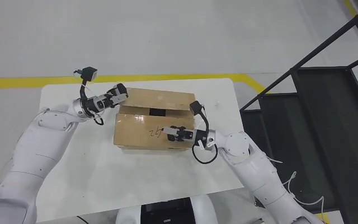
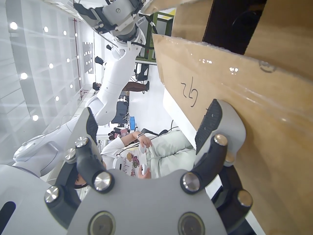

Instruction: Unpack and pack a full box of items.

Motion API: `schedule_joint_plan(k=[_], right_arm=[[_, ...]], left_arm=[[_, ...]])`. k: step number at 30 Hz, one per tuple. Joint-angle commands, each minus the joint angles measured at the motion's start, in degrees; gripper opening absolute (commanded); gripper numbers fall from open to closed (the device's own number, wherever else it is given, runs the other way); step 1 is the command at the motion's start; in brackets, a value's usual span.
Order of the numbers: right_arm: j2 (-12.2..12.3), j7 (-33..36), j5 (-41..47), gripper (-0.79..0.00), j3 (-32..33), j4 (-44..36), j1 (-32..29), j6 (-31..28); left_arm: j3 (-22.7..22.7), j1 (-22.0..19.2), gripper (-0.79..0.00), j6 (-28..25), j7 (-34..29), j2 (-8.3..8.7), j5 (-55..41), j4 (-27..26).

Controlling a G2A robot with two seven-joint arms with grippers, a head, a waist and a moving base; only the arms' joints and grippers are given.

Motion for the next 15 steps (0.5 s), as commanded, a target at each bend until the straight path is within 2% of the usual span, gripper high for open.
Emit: schedule_joint_plan(k=[1, 11, 15], right_arm=[[0.03, -0.2, -0.12, 0.0, 0.03, 0.03, 0.0, 0.06], [0.24, -0.87, -1.4, 0.0, 0.02, -0.15, 0.02, 0.51], [0.24, -1.04, -1.72, 0.0, -0.28, -0.13, 0.17, 0.52]], left_arm=[[1.89, -0.39, 0.0, 0.01, -0.01, 1.02, -0.12, -0.64], [10.02, -2.82, 0.0, 4.18, -4.18, 5.45, -3.79, -4.5], [12.49, -3.51, 0.0, 5.44, -5.43, 6.72, -5.76, -5.12]])
